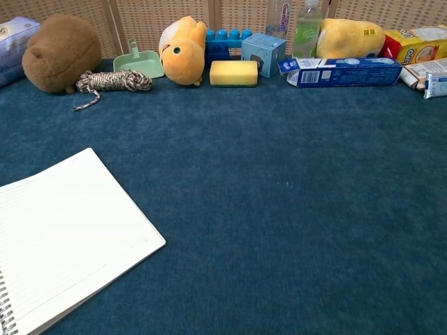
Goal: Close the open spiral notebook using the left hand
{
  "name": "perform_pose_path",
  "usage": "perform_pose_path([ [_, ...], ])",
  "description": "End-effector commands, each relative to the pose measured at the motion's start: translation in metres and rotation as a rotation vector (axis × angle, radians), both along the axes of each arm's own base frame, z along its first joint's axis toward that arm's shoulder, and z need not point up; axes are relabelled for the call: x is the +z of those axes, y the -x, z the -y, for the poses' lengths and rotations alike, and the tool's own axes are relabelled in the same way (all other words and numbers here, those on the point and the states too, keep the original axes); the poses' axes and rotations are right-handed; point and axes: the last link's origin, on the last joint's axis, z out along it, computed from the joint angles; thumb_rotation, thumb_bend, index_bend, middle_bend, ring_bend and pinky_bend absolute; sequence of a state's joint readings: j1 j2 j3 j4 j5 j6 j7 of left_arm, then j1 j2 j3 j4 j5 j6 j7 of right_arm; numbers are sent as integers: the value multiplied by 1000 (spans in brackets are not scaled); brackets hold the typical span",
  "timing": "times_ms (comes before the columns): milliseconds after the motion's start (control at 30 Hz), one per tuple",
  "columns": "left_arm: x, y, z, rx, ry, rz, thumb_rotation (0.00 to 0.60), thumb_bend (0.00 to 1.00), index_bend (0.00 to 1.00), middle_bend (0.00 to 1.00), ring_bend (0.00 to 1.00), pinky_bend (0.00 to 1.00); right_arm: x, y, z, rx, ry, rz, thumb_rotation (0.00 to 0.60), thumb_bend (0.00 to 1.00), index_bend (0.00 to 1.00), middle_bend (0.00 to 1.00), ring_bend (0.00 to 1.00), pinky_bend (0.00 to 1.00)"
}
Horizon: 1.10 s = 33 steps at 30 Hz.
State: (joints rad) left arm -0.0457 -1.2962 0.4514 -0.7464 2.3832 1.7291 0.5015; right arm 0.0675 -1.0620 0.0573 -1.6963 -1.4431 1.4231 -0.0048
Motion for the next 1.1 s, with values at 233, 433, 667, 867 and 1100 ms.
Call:
perform_pose_path([
  [233, -5, 0, -6, -44, -25, 37, 600, 158, 0, 0, 0, 0, 0, -1, 0, 2, 1, 2, 600, 0, 0, 0, 0, 22],
  [433, -11, 4, -19, -25, -18, 23, 600, 159, 0, 0, 0, 0, 0, -1, 0, -1, -2, 10, 600, 0, 0, 0, 0, 22],
  [667, -12, 7, -25, -48, 15, 3, 600, 160, 0, 0, 0, 0, -2, 1, -1, -10, -8, -2, 600, 0, 0, 0, 0, 22],
  [867, -22, 1, -31, -118, 11, 17, 600, 160, 0, 0, 0, 0, 9, 14, -10, -51, 28, -9, 600, 0, 0, 0, 0, 21],
  [1100, -25, 3, -30, -151, -12, 4, 600, 160, 0, 0, 0, 0, 12, 13, -14, -43, 41, -4, 600, 0, 0, 0, 0, 21],
])
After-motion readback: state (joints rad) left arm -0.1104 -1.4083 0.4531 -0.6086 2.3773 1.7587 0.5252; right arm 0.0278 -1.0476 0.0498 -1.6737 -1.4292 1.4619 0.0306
